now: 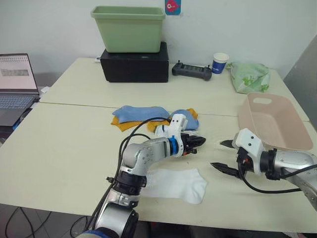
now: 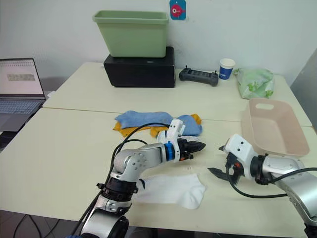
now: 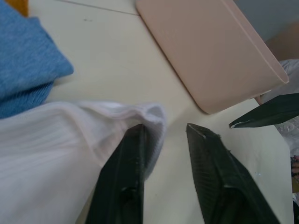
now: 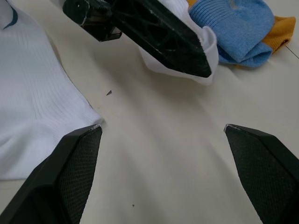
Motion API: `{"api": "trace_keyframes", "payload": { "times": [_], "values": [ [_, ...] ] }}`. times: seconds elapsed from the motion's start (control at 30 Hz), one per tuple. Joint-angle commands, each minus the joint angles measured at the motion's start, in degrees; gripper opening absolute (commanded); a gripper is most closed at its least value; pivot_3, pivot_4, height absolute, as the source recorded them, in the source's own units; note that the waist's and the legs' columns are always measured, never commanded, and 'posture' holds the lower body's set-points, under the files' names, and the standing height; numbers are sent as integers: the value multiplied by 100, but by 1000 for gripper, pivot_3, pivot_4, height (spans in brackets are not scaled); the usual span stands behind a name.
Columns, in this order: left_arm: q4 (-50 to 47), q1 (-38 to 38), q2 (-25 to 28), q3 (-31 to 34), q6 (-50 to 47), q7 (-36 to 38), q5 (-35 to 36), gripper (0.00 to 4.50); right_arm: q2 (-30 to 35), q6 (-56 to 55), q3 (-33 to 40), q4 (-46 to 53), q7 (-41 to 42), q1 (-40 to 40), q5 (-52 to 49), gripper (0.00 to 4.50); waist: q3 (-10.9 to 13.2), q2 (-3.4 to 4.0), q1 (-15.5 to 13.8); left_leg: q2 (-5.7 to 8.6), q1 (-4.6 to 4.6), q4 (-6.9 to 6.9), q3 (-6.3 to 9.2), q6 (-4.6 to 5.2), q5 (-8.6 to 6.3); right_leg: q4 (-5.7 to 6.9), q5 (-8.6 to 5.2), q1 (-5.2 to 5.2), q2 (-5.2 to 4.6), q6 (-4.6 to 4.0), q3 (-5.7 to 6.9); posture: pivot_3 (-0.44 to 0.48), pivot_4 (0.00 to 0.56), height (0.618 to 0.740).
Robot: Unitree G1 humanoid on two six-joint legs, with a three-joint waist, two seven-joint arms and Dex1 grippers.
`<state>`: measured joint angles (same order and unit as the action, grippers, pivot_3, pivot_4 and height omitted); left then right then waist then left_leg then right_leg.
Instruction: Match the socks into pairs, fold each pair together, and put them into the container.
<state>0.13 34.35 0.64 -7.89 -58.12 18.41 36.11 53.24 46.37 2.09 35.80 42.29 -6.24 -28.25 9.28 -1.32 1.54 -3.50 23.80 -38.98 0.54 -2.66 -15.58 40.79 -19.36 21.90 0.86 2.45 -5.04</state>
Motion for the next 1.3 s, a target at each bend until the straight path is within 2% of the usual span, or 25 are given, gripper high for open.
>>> {"api": "trace_keyframes", "payload": {
  "times": [0.03,0.17,0.23,0.27,0.37,0.47,0.53,0.63,0.77,0.9,1.0,1.07,1.17,1.3],
  "values": [
    [-877,-7,617,-183,232,604,-102,2539,3,-58,146,146,-12,-67,11,4500,0,0,14,-2,-1,1,-2,-2,1,2,0,0,3,0,0,0,150,696],
    [-1755,-344,2017,-162,589,1539,-224,3635,-25,-53,161,169,-37,-70,2,4500,0,4,46,-9,-9,4,-13,-9,5,8,0,3,6,0,-6,0,150,696],
    [-1907,-544,2669,-12,838,2000,-247,4306,-47,-111,120,153,-34,-107,35,4500,0,5,31,-10,-11,5,-17,-10,6,7,0,2,5,0,-6,0,150,696],
    [-1907,-625,2883,97,949,2166,-232,4471,-63,-130,108,132,-32,-128,42,4500,1,4,19,-9,-11,4,-18,-10,6,6,0,1,4,0,-6,0,150,696],
    [-1680,-954,3633,306,1737,2786,-570,4471,-116,-341,26,45,32,-186,138,4500,3,4,10,-7,-7,4,-33,-10,5,-1,-1,2,-6,1,-7,0,150,696],
    [-1350,-1285,4275,298,2980,3256,-1290,4471,-158,-810,-99,-109,112,-236,395,4500,3,4,-1,-9,-5,4,-38,9,-6,-4,-1,5,-7,1,-6,0,150,696],
    [-1087,-1389,4467,285,3779,3361,-1743,4471,-178,-1134,-146,-301,155,-280,599,4500,4,5,-3,-9,-4,4,-42,11,-8,-4,-1,10,-7,0,-8,0,150,696],
    [-774,-1309,4394,248,4285,3374,-2024,4471,-188,-1325,-103,-626,257,-339,708,4500,4,5,-11,-8,-3,4,-49,13,-8,-3,-1,11,-11,0,-11,0,150,696],
    [-56,-839,3818,558,3184,3283,-1331,4471,-509,-1191,15,-1169,131,-572,580,4500,5,2,-14,-8,3,1,-54,14,-9,0,0,14,-12,0,-11,0,150,696],
    [-11,-863,3622,654,2102,3075,-1046,4471,-1033,-1114,-49,-1344,-281,-469,709,4500,5,1,34,-14,6,5,-47,16,-10,7,-1,27,0,0,-15,0,150,696],
    [-81,-976,3623,898,1751,3013,-843,4471,-1401,-891,-234,-1153,-637,-483,766,4500,5,1,35,-18,8,5,-44,15,-9,18,-1,37,4,0,-18,0,150,696],
    [-216,-1081,3440,1050,1291,2762,-601,4471,-1865,-847,-379,-1254,-1059,-582,891,4500,5,1,54,-20,2,4,-44,15,-9,28,-1,35,5,0,-20,0,150,696],
    [-265,-1004,2811,897,909,2089,-661,4471,-2571,-764,-200,-1817,-1674,-909,977,4500,4,4,25,-16,-1,3,-44,14,-8,33,-1,33,1,0,-19,0,150,696],
    [-166,-961,2509,855,753,1617,-894,4471,-2956,-594,-157,-2091,-1932,-1149,980,4500,0,-3,-27,-9,9,-5,-53,4,-3,19,0,29,-13,0,-16,0,150,696]
  ]
}}
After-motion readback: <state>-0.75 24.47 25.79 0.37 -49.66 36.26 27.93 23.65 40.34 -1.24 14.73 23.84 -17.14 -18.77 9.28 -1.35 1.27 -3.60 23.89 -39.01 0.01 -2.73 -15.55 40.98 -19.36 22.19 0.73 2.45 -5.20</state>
